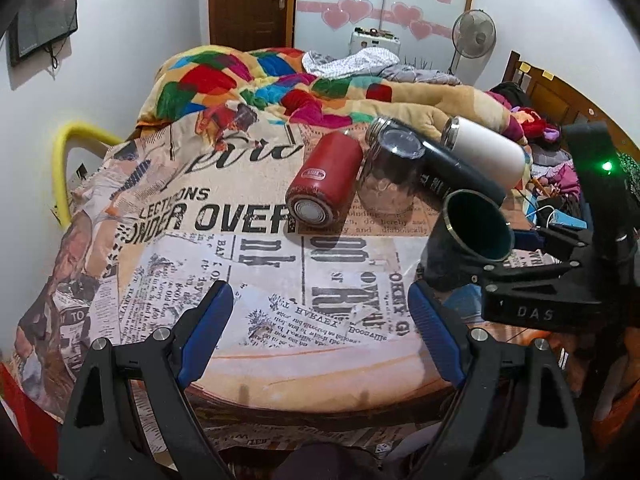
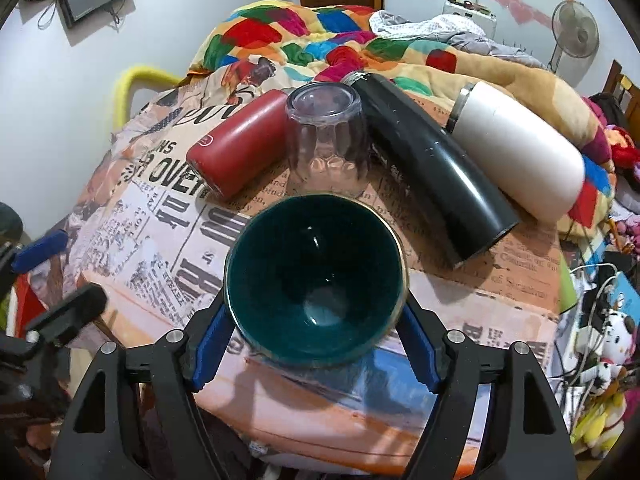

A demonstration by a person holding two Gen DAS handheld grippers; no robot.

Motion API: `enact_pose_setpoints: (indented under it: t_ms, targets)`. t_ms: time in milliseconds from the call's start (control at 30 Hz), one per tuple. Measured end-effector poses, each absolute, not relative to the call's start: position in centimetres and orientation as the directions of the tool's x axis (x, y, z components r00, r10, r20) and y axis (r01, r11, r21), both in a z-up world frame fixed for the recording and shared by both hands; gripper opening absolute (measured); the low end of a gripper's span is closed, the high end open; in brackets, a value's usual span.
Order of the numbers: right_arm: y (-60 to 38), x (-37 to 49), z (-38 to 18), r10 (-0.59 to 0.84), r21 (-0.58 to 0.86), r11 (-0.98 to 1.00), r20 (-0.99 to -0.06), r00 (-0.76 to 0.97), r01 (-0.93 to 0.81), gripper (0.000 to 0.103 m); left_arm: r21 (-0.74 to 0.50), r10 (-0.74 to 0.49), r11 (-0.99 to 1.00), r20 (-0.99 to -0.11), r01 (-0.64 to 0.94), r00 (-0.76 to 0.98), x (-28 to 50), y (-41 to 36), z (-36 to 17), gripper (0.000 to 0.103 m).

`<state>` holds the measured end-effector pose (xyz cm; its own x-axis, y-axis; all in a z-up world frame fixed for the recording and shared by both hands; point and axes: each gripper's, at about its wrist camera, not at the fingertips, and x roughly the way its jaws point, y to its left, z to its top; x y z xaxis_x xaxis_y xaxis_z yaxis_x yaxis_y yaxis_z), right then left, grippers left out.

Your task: Flip cup upright

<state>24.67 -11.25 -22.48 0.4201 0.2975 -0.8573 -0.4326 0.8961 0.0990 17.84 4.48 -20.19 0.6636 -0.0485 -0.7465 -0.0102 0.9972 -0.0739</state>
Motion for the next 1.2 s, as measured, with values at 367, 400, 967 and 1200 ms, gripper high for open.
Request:
enact_pose_setpoints:
  t_ms: [367, 400, 967, 1200]
  targets:
    - [-15.0, 19.8, -14.3, 0.344, 0.085, 0.902, -0.735, 0.584, -0.424, 0.073, -0.088, -0.073, 0.996, -0.614, 0.024, 0.786, 13.6, 2.7, -12.1, 0.089]
    - [-15.7, 18.8, -12.7, 0.353, 0.084, 0.903, -0.701, 0.620, -0.420, 0.073, -0.094, -0.082, 0.995, -0.587, 0.032, 0.805, 13.0, 2.5, -10.9, 0.089]
    - [-20.5, 4.5, 1.9, 0.399, 0.067, 0.917, -0.152, 0.904, -0.394, 0.079, -0.018, -0.041, 0.999, -0.092, 0.040, 0.995, -0.6, -1.8, 1.6, 0.098]
    - [-20.4, 4.1, 0.8, 0.348, 0.056, 0.937, -0.145, 0.926, -0.344, 0.097, -0.049, -0.003, 0.999, -0.093, -0.001, 0.996, -1.5, -1.5, 1.1, 0.103]
